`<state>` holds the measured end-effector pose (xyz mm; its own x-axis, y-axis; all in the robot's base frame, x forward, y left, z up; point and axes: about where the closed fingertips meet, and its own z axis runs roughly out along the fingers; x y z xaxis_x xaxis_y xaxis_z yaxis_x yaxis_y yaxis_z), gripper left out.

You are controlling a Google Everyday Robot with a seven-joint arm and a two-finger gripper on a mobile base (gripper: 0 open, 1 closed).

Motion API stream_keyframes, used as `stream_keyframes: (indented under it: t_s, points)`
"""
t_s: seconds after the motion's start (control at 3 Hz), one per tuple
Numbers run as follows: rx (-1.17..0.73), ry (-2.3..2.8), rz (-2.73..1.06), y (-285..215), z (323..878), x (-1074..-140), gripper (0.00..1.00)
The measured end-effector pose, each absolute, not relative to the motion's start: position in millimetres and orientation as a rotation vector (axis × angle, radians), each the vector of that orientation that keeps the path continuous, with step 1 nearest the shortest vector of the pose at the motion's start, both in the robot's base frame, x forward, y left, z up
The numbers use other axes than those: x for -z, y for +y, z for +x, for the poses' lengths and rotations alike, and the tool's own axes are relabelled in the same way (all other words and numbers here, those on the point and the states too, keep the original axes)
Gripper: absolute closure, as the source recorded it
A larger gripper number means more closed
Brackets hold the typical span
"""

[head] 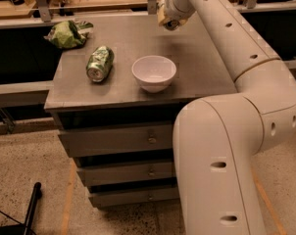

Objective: Move 7up can near green can

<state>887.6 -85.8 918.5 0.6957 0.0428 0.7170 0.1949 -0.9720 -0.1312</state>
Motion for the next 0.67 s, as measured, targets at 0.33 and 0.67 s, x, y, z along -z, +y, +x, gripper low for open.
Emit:
stream_keyframes:
  t_s: [0.33,0.67]
  points:
    - [1.001,-0.371,-2.651,-59,869,-900,1.0]
    - [0.889,-0.573,-2.583,-32,847,-885,1.0]
